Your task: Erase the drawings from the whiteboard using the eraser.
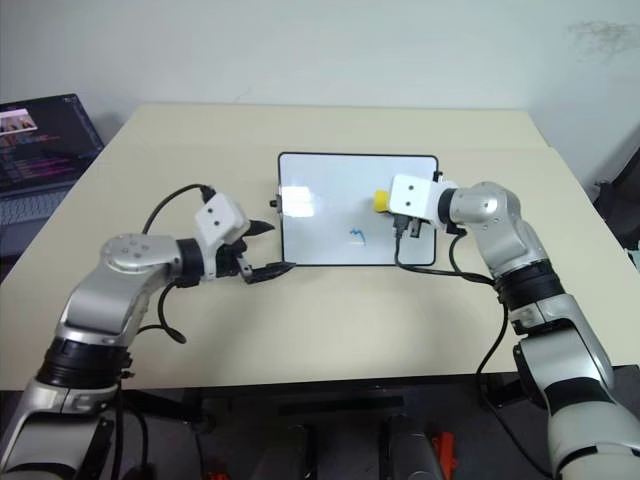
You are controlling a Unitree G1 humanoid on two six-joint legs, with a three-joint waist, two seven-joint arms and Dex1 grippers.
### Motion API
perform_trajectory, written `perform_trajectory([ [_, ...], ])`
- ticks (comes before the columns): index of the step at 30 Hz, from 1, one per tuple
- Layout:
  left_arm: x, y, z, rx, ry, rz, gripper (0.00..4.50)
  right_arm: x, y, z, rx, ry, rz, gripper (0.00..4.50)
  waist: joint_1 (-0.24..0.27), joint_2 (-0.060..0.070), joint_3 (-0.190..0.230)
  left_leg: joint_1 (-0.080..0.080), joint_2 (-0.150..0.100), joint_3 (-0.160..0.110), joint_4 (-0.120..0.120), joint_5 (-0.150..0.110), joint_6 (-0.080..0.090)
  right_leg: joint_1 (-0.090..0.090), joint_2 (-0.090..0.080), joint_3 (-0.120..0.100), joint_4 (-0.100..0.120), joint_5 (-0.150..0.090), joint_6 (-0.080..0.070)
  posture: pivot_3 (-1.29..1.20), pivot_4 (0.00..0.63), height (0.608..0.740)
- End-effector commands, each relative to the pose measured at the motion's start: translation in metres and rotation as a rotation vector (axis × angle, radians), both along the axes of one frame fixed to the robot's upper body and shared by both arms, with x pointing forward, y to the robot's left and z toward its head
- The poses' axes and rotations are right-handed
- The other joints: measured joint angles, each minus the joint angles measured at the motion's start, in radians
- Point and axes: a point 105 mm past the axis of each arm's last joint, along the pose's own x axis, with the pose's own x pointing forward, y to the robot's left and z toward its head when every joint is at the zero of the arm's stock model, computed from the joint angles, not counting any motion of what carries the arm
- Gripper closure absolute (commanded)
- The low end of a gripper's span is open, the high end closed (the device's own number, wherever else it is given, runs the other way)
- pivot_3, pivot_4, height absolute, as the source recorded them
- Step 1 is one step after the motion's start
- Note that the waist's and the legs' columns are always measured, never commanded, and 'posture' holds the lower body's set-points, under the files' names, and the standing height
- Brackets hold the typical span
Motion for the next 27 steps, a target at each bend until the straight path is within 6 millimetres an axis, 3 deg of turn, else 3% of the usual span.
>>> perform_trajectory([
  [1, 0.003, -0.004, 0.027, -0.038, -0.104, -0.01, 0.0, -0.002, 0.001, 0.018, 0.032, -0.049, 0.011, 3.5, 0.0, 0.0, 0.0, 0.0, 0.0, 0.0, 0.0, 0.0, 0.0, 0.0, 0.0, 0.0, 0.0, 0.0, 0.0, 0.0, 0.15, 0.74],
  [9, 0.0, -0.007, 0.023, -0.034, -0.085, -0.027, 0.0, -0.006, 0.007, 0.013, 0.042, -0.022, 0.041, 3.5, -0.003, 0.0, 0.0, 0.0, 0.0, 0.0, 0.0, 0.0, 0.0, 0.0, 0.0, 0.0, 0.0, 0.0, 0.0, 0.0, 0.15, 0.74],
  [18, -0.006, -0.001, -0.001, 0.02, -0.016, -0.017, 0.0, -0.024, 0.06, -0.022, 0.044, 0.051, 0.149, 3.5, -0.009, 0.0, 0.0, 0.001, 0.0, 0.0, 0.0, 0.0, 0.0, 0.0, 0.001, 0.001, 0.002, 0.001, 0.001, 0.0, 0.15, 0.74],
  [27, -0.004, 0.001, -0.004, 0.025, -0.005, -0.012, 0.0, -0.015, 0.084, -0.033, 0.048, 0.054, 0.13, 3.5, -0.002, 0.0, 0.0, 0.001, 0.0, 0.0, 0.001, 0.0, 0.0, 0.001, 0.001, 0.001, 0.002, 0.0, 0.0, 0.0, 0.15, 0.74],
])
